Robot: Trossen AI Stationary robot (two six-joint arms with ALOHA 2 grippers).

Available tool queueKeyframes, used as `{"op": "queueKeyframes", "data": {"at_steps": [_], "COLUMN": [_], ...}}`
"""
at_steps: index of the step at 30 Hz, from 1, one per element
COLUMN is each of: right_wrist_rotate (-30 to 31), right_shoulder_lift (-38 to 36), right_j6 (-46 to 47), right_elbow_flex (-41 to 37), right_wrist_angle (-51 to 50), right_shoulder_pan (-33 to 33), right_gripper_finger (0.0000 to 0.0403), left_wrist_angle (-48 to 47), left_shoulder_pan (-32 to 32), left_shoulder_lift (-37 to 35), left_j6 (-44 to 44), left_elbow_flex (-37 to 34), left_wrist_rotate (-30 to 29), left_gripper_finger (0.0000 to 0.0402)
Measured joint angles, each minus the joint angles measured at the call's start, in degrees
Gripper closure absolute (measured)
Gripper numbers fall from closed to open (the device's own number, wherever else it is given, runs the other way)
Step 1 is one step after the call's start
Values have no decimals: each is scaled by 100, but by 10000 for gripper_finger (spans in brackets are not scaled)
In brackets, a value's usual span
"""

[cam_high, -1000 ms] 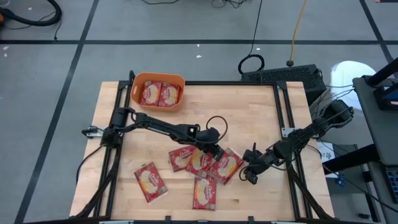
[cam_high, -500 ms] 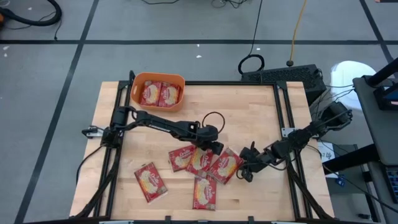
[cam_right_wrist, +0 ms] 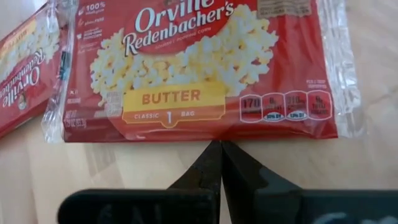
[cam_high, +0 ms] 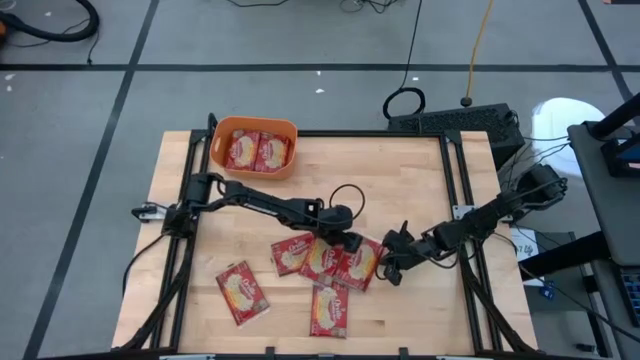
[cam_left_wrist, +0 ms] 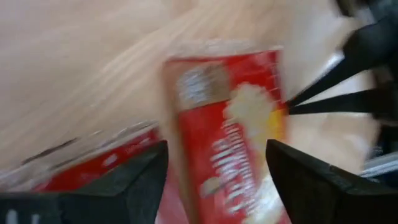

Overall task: Sort popcorn bags into baskets
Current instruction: Stack the red popcorn bag on top of the red popcorn bag in the orange bin

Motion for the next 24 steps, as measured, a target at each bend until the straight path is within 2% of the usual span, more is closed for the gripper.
{"op": "queueKeyframes", "data": {"at_steps": [7, 10, 16, 24], "right_wrist_rotate": [-59, -82, -96, -132], "right_shoulder_lift": [-3, 1, -8, -15], "right_j6": [-24, -14, 62, 485], "right_elbow_flex": [-7, -4, -107, -339], "right_wrist_angle": [-31, -53, 74, 210], "right_shoulder_pan": [-167, -190, -182, -112], "right_gripper_finger": [400, 400, 400, 400], "left_wrist_angle": [415, 484, 890, 1493], "left_shoulder_pan": [25, 25, 34, 32], "left_shoulder_lift": [241, 294, 370, 338], "left_j6": [23, -92, -129, 52], "left_elbow_flex": [7, 3, -10, -21], "left_wrist_rotate": [458, 453, 743, 784], "left_gripper_finger": [176, 189, 204, 221]}}
